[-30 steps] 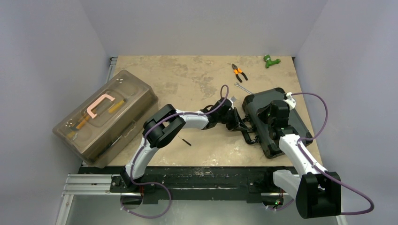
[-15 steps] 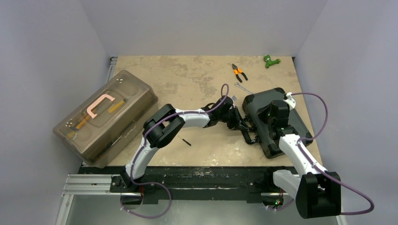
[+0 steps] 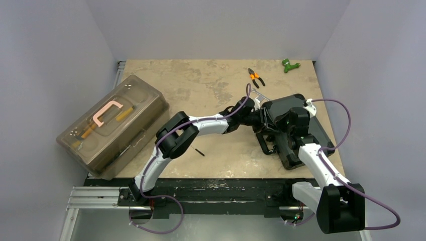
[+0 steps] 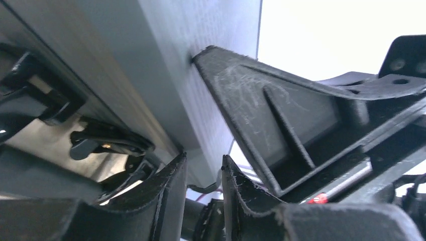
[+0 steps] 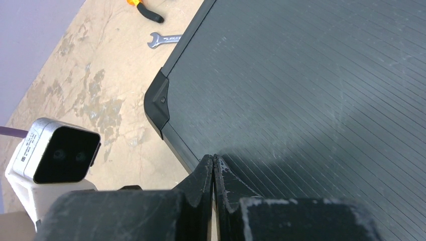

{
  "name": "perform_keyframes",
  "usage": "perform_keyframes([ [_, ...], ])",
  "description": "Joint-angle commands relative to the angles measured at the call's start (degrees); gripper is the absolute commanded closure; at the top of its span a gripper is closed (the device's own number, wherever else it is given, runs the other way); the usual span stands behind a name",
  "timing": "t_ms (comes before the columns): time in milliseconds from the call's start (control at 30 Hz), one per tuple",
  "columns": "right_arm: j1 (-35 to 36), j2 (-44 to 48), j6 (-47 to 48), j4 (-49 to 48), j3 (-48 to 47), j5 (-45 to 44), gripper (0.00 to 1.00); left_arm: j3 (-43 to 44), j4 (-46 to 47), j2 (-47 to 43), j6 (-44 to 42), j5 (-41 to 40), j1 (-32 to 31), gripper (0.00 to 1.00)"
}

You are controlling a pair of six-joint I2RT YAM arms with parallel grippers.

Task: Pack up texas hold em set

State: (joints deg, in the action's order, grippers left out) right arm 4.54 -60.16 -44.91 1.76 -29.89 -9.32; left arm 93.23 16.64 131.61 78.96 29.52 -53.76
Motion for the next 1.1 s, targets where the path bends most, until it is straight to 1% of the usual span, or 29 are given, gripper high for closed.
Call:
perform_keyframes([
  [0, 0.43, -3.89, 2.28, 14.51, 3.83, 2.34, 1.0, 3.1, 6.32, 0.52, 1.11, 1.14, -0.38, 0.7],
  [100, 0.45, -3.82, 2.28, 14.48, 3.81, 2.37, 1.0, 3.03, 6.56, 0.75, 1.28, 1.09, -0.43, 0.7],
  [200, 0.46, -3.88, 2.28, 14.54, 3.85, 2.21, 1.0, -0.3, 6.96, -0.94, 0.8, -0.5, -0.47, 0.71],
  [367, 0.41, -3.8, 2.32, 14.58, 3.86, 2.19, 1.0, -8.92, 4.03, -8.1, -6.87, -5.51, -0.52, 0.59],
  [467, 0.47, -3.82, 2.19, 14.55, 3.85, 2.18, 1.0, -12.47, 0.72, -11.07, -10.32, -7.85, -0.38, 0.59],
  [500, 0.43, -3.81, 2.19, 14.58, 3.79, 2.12, 1.0, -13.13, -0.47, -11.64, -11.07, -8.52, -0.38, 0.61],
  [533, 0.44, -3.82, 2.19, 14.53, 3.81, 2.07, 1.0, -13.39, -1.44, -11.73, -11.28, -8.77, -0.38, 0.65],
  [633, 0.47, -3.91, 2.19, 14.67, 3.79, 2.11, 1.0, -10.68, -2.73, -8.99, -10.38, -7.04, -0.38, 0.9],
  [667, 0.47, -3.92, 2.15, 14.72, 3.79, 2.07, 1.0, -8.96, -3.47, -7.49, -9.98, -6.54, -0.38, 0.97],
  [700, 0.47, -3.96, 2.11, 14.69, 3.74, 2.02, 1.0, -6.95, -4.89, -6.25, -9.83, -6.16, -0.46, 1.0],
  [767, 0.43, -3.92, 2.02, 14.85, 3.75, 2.02, 1.0, -3.1, -8.11, -4.04, -10.13, -6.01, -0.61, 1.0],
  [867, 0.43, -3.98, 2.0, 14.94, 3.79, 1.89, 1.0, 2.12, -15.62, -2.56, -11.4, -8.28, -0.82, 1.0],
  [1000, 0.47, -3.93, 1.93, 14.8, 3.79, 1.99, 1.0, 5.78, -24.91, -1.97, -11.3, -11.23, -1.04, 1.0],
  [1067, 0.47, -3.99, 1.93, 14.83, 3.79, 1.96, 1.0, 6.63, -26.24, -1.56, -11.46, -11.35, -1.22, 1.0],
])
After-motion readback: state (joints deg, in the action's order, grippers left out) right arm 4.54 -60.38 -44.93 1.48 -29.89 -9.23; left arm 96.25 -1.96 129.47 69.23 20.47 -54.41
